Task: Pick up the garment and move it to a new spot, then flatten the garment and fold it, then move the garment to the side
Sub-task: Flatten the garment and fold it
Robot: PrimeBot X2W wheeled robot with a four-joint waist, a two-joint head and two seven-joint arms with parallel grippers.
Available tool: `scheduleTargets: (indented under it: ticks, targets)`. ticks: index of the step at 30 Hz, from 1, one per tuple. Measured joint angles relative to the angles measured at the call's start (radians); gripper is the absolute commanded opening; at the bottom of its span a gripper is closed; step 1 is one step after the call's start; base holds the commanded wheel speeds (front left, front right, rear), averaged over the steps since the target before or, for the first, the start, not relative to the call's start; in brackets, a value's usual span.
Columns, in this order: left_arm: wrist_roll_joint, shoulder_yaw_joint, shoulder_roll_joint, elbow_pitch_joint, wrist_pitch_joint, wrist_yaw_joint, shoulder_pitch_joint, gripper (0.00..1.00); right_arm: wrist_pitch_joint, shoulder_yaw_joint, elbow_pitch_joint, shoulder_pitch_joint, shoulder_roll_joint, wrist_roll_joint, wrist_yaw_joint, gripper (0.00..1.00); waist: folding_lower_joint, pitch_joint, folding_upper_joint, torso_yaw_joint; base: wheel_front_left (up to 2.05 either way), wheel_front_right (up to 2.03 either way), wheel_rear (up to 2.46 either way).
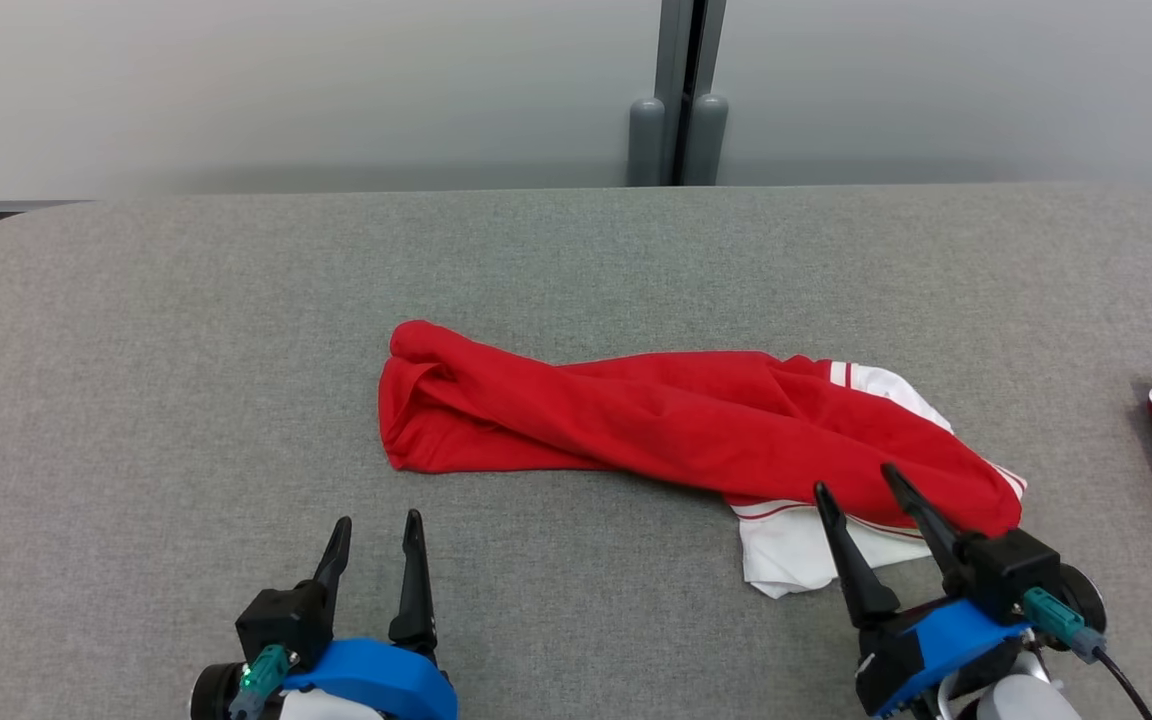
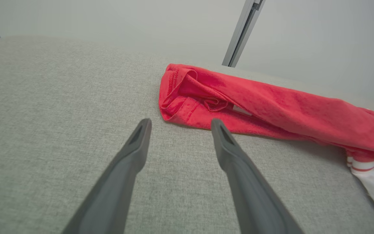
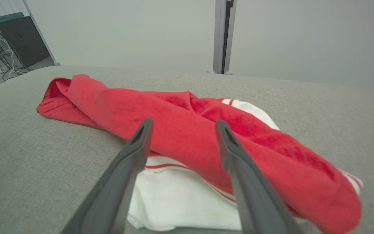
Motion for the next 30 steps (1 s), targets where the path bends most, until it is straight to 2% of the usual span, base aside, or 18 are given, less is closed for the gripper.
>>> scheduleTargets:
  ticks: [4,11,15,16,17,30]
  targets:
    - [0.000,0.001,0.000,0.001,0.000,0.000,0.002,1.00,0.000,-0.011,0.021,0.002,-0.016,-0.019,0.000,1.00,0.0001,0.002,0.0000,0.000,0.00,0.00,0.00]
    - [-0.012,-0.008,0.000,-0.011,0.000,0.002,-0.003,1.00,0.000,0.034,0.118,-0.039,-0.101,-0.218,0.000,1.00,0.0000,0.023,0.0000,0.006,0.00,0.00,0.00]
    - [-0.031,-0.022,0.000,-0.018,0.000,0.009,-0.012,1.00,0.000,0.054,0.181,-0.096,-0.135,-0.260,0.000,1.00,0.0000,0.040,0.0001,0.015,0.00,0.00,0.00]
    - [-0.034,-0.028,0.000,-0.021,0.000,0.010,-0.018,1.00,0.000,0.054,0.190,-0.122,-0.145,-0.269,0.000,0.45,0.0001,0.045,0.0001,0.020,0.00,0.00,0.00]
    - [-0.034,-0.028,0.000,-0.021,0.000,0.010,-0.018,1.00,0.000,0.054,0.190,-0.122,-0.145,-0.269,0.000,0.00,0.0001,0.045,0.0001,0.020,0.00,0.00,0.00]
    - [-0.070,-0.107,0.000,-0.051,0.000,0.023,-0.049,1.00,0.000,0.044,0.290,-0.447,-0.278,-0.268,0.000,0.00,0.0002,0.096,0.0002,0.171,0.00,0.00,0.00]
